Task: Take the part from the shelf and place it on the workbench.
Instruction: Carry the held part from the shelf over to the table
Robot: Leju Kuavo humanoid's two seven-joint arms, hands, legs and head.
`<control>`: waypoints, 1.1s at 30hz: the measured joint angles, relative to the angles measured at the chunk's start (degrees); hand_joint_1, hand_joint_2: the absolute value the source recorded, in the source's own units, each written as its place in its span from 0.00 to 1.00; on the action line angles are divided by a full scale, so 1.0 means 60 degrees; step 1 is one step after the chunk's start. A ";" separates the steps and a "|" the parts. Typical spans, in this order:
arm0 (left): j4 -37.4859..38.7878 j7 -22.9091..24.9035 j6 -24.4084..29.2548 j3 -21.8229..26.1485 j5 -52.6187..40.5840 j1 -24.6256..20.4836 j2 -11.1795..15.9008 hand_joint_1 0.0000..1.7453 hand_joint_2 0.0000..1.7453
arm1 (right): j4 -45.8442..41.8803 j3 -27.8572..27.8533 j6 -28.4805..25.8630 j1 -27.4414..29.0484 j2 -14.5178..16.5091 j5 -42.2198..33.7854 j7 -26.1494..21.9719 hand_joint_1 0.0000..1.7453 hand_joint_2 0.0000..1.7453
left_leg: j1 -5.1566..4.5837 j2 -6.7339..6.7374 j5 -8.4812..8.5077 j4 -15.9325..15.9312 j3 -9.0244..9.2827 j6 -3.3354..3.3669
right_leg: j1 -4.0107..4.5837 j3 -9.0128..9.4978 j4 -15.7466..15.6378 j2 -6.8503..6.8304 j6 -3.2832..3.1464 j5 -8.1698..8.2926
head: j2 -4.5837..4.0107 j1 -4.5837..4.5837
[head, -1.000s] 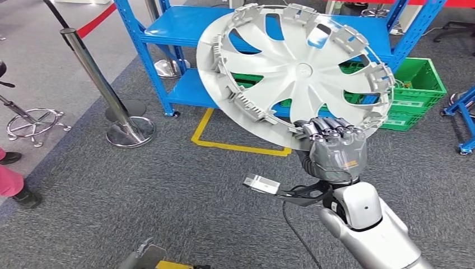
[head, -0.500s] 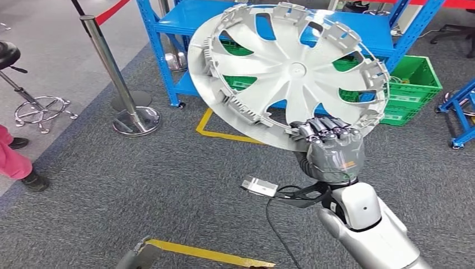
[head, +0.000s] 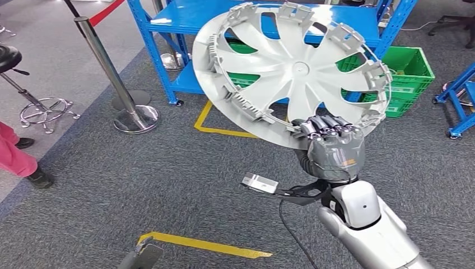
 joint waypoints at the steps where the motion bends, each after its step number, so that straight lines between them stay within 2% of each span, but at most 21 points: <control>1: 0.0000 0.0000 -0.0005 0.0000 0.0000 -0.0002 0.0000 0.00 0.00 | 0.0003 0.0003 0.0000 0.0000 0.0000 0.0000 -0.0001 1.00 1.00 | 0.0008 -0.0001 0.0016 -0.0006 -0.0008 -0.0033 | 0.0010 -0.0018 0.0013 -0.0001 -0.0012 0.0011 | -0.0001 -0.0002; 5: 0.0000 0.0000 -0.0026 0.0000 0.0000 -0.0003 0.0000 0.00 0.00 | 0.0026 0.0005 0.0000 -0.0001 0.0000 -0.0001 -0.0002 1.00 1.00 | 0.0027 -0.0001 0.0062 -0.0014 -0.0033 -0.0209 | 0.0024 -0.0076 0.0070 -0.0001 -0.0027 0.0017 | 0.0000 -0.0001; 9: 0.0000 0.0000 -0.0047 0.0000 0.0001 -0.0006 0.0000 0.00 0.00 | 0.0056 0.0005 -0.0004 -0.0003 0.0000 0.0000 -0.0002 1.00 1.00 | 0.0066 -0.0001 0.0059 -0.0040 -0.0062 -0.0570 | 0.0036 -0.0133 0.0099 0.0000 -0.0029 0.0015 | 0.0000 0.0001; 11: 0.0000 0.0000 -0.0054 0.0000 0.0003 -0.0006 0.0000 0.00 0.00 | 0.0067 0.0005 -0.0005 -0.0003 0.0000 0.0001 -0.0002 1.00 1.00 | 0.0077 -0.0001 0.0054 -0.0048 -0.0073 -0.0682 | 0.0037 -0.0149 0.0104 -0.0001 -0.0032 0.0013 | 0.0000 0.0002; 33: 0.0000 0.0000 -0.0100 0.0000 0.0005 -0.0004 0.0000 0.00 0.00 | 0.0199 0.0013 -0.0025 -0.0008 0.0000 0.0113 0.0002 1.00 1.00 | 0.0048 -0.0003 0.0091 -0.0037 -0.0182 -0.0719 | -0.0008 -0.0242 0.0104 -0.0003 0.0037 0.0070 | 0.0000 0.0006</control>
